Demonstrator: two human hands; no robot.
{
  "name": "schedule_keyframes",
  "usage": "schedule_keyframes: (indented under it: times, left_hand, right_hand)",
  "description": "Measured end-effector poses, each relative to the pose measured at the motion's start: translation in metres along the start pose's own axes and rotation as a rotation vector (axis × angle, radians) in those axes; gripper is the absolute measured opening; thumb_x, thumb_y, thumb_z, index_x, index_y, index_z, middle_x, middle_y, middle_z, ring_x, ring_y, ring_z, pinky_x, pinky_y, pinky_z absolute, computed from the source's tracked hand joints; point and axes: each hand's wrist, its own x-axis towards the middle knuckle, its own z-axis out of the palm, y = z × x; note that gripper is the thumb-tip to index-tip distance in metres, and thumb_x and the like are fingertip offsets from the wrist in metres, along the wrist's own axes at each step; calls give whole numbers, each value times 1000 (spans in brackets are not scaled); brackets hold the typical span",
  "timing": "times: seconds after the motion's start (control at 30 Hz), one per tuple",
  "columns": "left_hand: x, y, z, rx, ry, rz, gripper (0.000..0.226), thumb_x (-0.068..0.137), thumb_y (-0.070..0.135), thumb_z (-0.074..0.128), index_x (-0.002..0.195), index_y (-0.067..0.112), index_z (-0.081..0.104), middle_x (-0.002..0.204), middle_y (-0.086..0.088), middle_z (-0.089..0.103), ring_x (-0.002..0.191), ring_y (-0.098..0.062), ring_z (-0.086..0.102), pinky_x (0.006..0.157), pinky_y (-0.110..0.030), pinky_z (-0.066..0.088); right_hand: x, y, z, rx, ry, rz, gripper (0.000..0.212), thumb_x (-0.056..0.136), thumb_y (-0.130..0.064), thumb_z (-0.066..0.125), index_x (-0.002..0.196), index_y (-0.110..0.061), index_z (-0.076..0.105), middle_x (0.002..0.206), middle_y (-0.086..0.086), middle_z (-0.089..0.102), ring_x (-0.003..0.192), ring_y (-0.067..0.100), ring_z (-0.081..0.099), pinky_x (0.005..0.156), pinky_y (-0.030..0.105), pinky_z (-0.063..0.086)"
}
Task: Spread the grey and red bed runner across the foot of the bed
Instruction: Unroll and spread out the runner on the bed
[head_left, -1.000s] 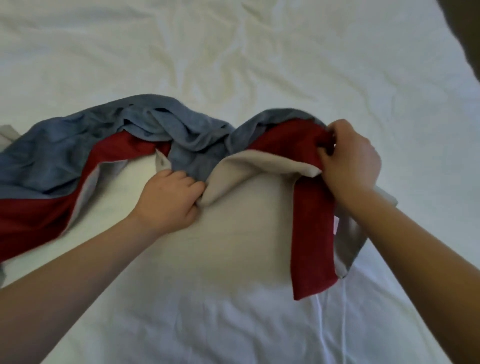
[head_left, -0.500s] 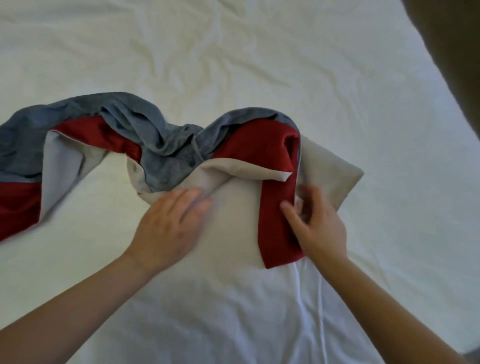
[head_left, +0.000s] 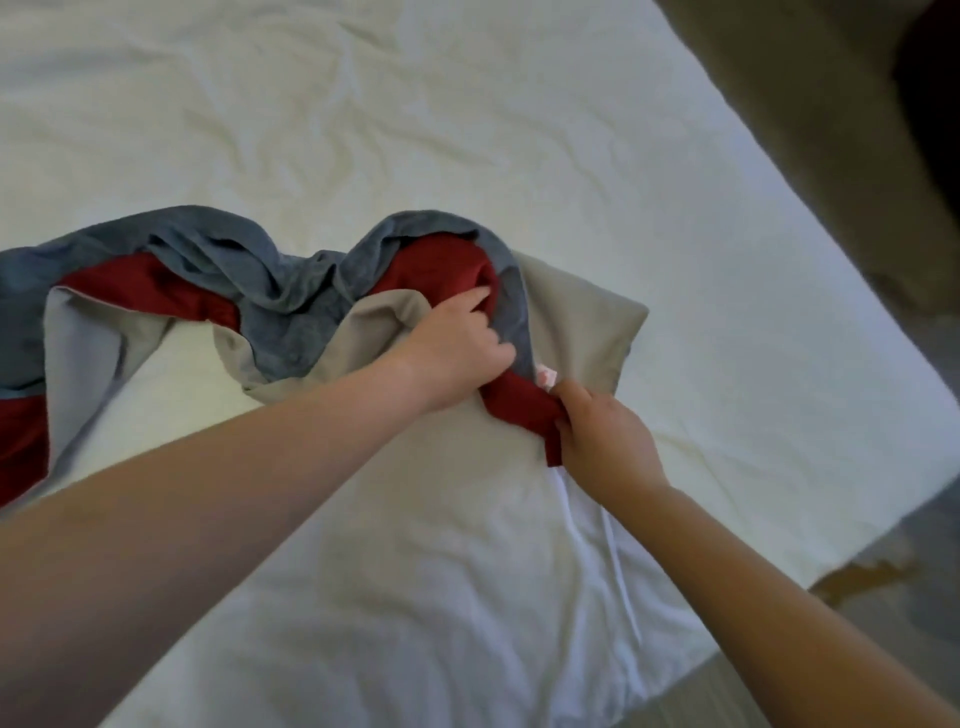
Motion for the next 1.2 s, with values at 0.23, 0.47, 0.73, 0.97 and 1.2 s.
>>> schedule_keyframes:
  times: [0.23, 0.47, 0.73, 0.97, 1.2]
  left_hand:
    - [-49, 56, 13, -239, -330, -9, 32, 70, 35, 59, 96, 16, 58, 73, -5, 65, 63, -25, 62, 70, -33, 41]
    - [-18, 50, -2, -212, -14, 8, 19, 77, 37, 58, 72, 19, 58, 66, -1, 59, 57, -22, 54, 46, -25, 26]
    - [43, 18, 15, -70, -106, 157, 20, 70, 13, 45, 76, 22, 62, 79, 3, 61, 74, -18, 58, 61, -30, 44]
    - [82, -13, 9, -318, -97, -172, 11, 62, 9, 62, 73, 10, 58, 73, -9, 59, 69, -30, 57, 51, -33, 38]
    - [128, -59, 29, -452, -251, -632, 9, 88, 15, 46, 79, 15, 44, 77, -2, 44, 75, -26, 53, 52, -34, 31]
  right_hand:
    - [-48, 13, -10, -47, -277, -223, 34, 86, -52, 48, 108, -28, 55, 99, -5, 58, 90, 19, 56, 73, 31, 46]
    - [-52, 43, -9, -82, -182, -239, 36, 78, -33, 63, 112, -23, 62, 104, -3, 58, 93, 21, 58, 73, 30, 50]
    - [-5, 68, -10, -157, -301, -584, 58, 57, -24, 60, 115, -20, 62, 115, 0, 58, 105, 21, 55, 78, 32, 48]
    - [39, 108, -51, 224, -131, -497, 15, 69, -3, 67, 82, -10, 69, 79, 6, 65, 73, 27, 60, 59, 37, 52]
    - [139, 131, -82, 319, 81, -228, 25, 81, 4, 56, 100, -8, 67, 96, 13, 69, 89, 31, 63, 77, 35, 49]
